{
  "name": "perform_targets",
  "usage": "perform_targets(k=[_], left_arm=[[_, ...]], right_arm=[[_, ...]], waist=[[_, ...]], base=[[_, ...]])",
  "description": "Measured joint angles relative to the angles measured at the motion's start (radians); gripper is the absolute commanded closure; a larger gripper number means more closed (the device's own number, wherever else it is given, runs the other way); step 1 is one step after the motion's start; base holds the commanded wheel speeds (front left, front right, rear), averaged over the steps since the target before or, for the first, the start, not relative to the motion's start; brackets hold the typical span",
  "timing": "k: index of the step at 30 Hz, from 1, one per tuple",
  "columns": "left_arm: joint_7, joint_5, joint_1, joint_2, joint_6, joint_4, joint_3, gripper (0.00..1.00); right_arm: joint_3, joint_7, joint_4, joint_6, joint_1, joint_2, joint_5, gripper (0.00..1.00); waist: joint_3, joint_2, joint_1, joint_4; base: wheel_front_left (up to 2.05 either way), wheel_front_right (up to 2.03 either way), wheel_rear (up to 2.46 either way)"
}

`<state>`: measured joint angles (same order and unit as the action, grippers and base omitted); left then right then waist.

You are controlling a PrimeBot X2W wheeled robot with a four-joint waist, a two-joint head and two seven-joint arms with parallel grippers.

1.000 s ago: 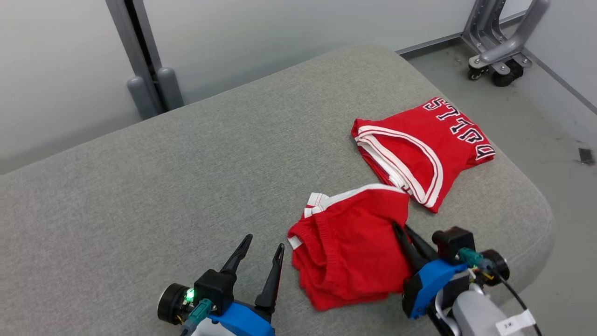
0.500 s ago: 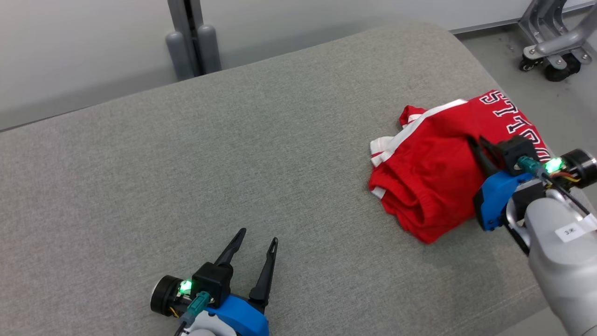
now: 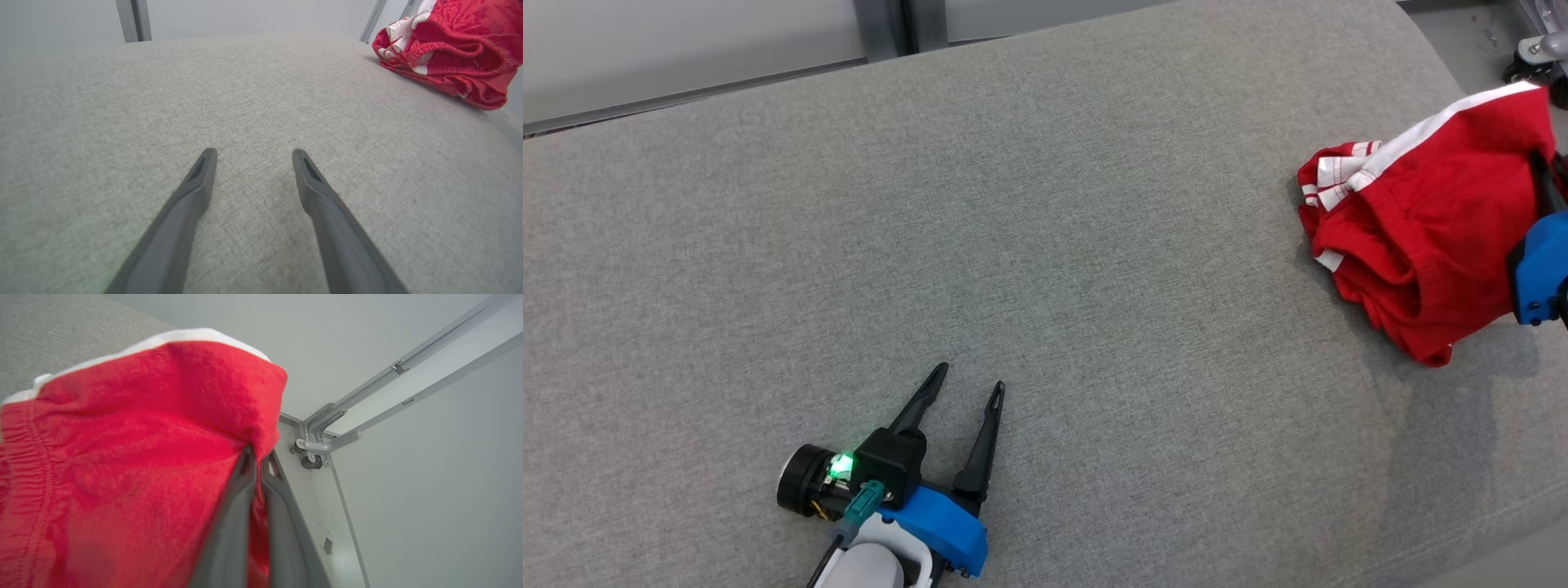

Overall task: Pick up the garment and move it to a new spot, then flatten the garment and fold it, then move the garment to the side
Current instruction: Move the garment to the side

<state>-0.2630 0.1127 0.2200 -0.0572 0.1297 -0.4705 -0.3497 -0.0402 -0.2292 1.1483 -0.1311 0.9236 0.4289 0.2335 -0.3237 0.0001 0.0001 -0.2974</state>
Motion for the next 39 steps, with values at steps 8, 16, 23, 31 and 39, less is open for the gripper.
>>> perform_targets(k=[8,16,23,31,39], left_arm=[[0.000,-0.005,0.008,-0.001,0.000,0.000,0.013,0.00],[0.000,-0.010,0.012,-0.002,0.000,0.002,0.061,0.00],[0.000,-0.024,0.006,-0.003,-0.029,0.014,0.127,0.00],[0.000,-0.024,-0.025,-0.002,-0.060,0.023,0.208,0.00],[0.000,-0.016,-0.058,0.003,-0.086,0.038,0.266,0.00]], right_arm=[[0.157,0.022,-0.040,0.000,-0.006,-0.048,0.125,0.00],[0.217,-0.030,-0.159,0.000,-0.018,-0.195,0.147,0.00],[0.101,-0.032,-0.416,0.000,-0.142,-0.322,-0.042,0.00],[-0.019,-0.033,-0.546,0.000,-0.357,-0.373,-0.213,0.00],[-0.096,-0.033,-0.557,0.000,-0.515,-0.377,-0.315,0.00]], waist=[[-0.009,0.0000,0.0000,0.002],[0.008,0.0000,0.0000,0.006],[0.034,0.0000,0.0000,0.034],[0.065,0.0000,0.0000,0.075],[0.102,0.0000,-0.0001,0.119]], base=[[0.00,0.00,0.00],[0.00,0.00,0.00],[0.00,0.00,0.00],[0.00,0.00,0.00],[0.00,0.00,0.00]])
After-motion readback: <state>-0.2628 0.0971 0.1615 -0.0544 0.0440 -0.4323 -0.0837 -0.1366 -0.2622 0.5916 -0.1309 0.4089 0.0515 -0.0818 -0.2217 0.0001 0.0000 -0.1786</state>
